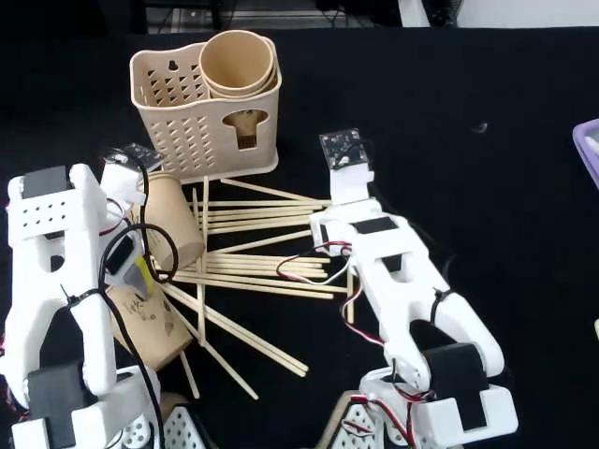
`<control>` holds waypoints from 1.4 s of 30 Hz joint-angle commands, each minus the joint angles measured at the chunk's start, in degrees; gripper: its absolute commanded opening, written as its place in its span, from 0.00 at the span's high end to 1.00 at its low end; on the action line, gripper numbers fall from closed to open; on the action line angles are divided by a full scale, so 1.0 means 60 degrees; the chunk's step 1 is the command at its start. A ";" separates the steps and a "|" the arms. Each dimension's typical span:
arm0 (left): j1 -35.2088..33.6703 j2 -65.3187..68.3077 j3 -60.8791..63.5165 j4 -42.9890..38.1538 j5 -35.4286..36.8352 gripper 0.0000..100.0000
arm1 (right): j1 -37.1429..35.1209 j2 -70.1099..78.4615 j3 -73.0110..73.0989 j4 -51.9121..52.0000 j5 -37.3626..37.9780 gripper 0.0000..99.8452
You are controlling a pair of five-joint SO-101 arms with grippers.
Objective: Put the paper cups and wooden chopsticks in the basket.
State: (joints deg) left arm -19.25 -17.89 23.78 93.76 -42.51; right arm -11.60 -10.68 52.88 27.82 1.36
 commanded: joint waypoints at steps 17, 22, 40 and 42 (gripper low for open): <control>0.0168 -0.0190 0.0300 0.1158 -0.2462 0.92 | 0.0176 -0.0476 -0.0022 -0.0205 -0.0029 0.80; 0.0081 -0.0190 0.0300 0.1158 -0.2447 0.96 | 0.0176 -0.0476 -0.0022 -0.0220 -0.0015 0.80; -0.3568 -0.0205 -0.2161 0.1172 -0.2432 0.97 | 0.0176 -0.0476 -0.0051 -0.0234 -0.0044 0.80; -0.3963 -0.0205 -0.2630 0.1172 -0.2271 0.97 | 0.0176 -0.0476 -0.0051 -0.0234 -0.0044 0.80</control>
State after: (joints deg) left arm -37.89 -17.89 15.52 100.18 -56.92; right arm -11.60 -10.68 52.88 27.82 1.36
